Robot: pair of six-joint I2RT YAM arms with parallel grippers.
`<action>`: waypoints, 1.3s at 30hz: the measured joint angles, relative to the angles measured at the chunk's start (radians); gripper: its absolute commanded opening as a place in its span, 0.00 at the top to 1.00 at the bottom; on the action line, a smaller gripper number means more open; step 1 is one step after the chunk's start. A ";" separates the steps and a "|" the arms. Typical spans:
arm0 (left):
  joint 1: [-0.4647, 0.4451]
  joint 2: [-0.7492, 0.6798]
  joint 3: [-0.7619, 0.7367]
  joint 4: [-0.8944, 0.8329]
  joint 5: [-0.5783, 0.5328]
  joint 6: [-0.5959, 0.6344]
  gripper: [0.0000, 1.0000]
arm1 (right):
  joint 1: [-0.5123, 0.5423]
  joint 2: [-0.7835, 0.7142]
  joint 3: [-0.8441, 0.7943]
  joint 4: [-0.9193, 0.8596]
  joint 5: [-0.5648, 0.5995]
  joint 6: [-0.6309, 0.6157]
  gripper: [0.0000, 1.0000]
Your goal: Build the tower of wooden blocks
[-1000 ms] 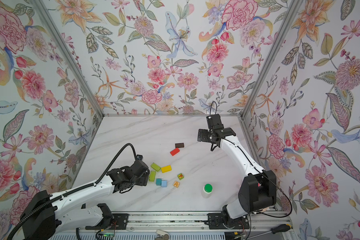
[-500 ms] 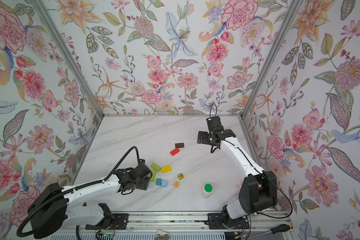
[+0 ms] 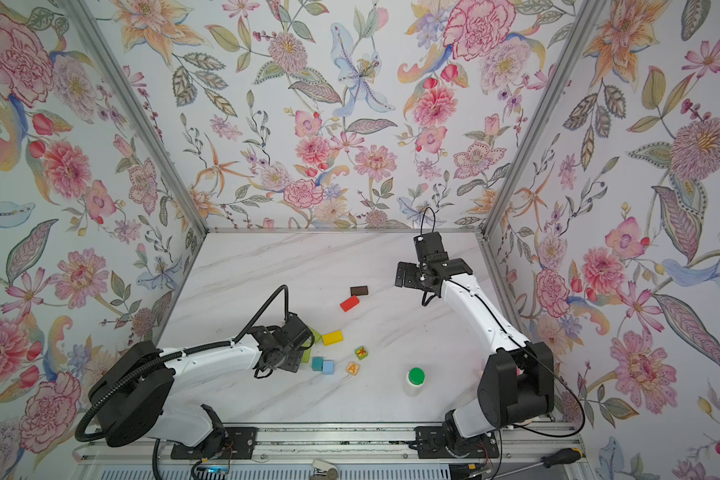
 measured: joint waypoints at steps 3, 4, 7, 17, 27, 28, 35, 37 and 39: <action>0.047 0.010 0.016 -0.002 -0.012 0.027 0.13 | 0.000 0.000 0.000 0.000 0.000 0.000 0.01; 0.064 0.010 0.020 -0.002 -0.015 0.038 0.13 | 0.000 0.000 0.000 0.000 0.000 0.000 0.01; 0.107 0.010 0.035 -0.003 -0.027 0.069 0.13 | -0.005 0.000 0.000 0.000 -0.001 0.000 0.01; 0.176 0.049 0.178 0.002 -0.033 0.147 0.13 | -0.002 0.035 0.054 -0.003 -0.060 0.021 0.01; 0.180 -0.014 0.280 0.158 0.031 0.161 0.07 | 0.139 0.302 0.248 -0.050 -0.076 0.058 0.05; 0.180 -0.039 0.280 0.190 0.040 0.164 0.07 | 0.150 0.328 0.268 -0.060 -0.073 0.060 0.06; 0.180 -0.162 0.275 0.374 0.058 0.198 0.02 | 0.218 0.484 0.430 -0.131 -0.014 0.060 0.08; 0.180 -0.181 0.264 0.416 0.062 0.209 0.01 | 0.234 0.521 0.470 -0.145 0.002 0.060 0.07; 0.180 -0.188 0.254 0.441 0.069 0.218 0.01 | 0.249 0.557 0.505 -0.158 0.014 0.060 0.05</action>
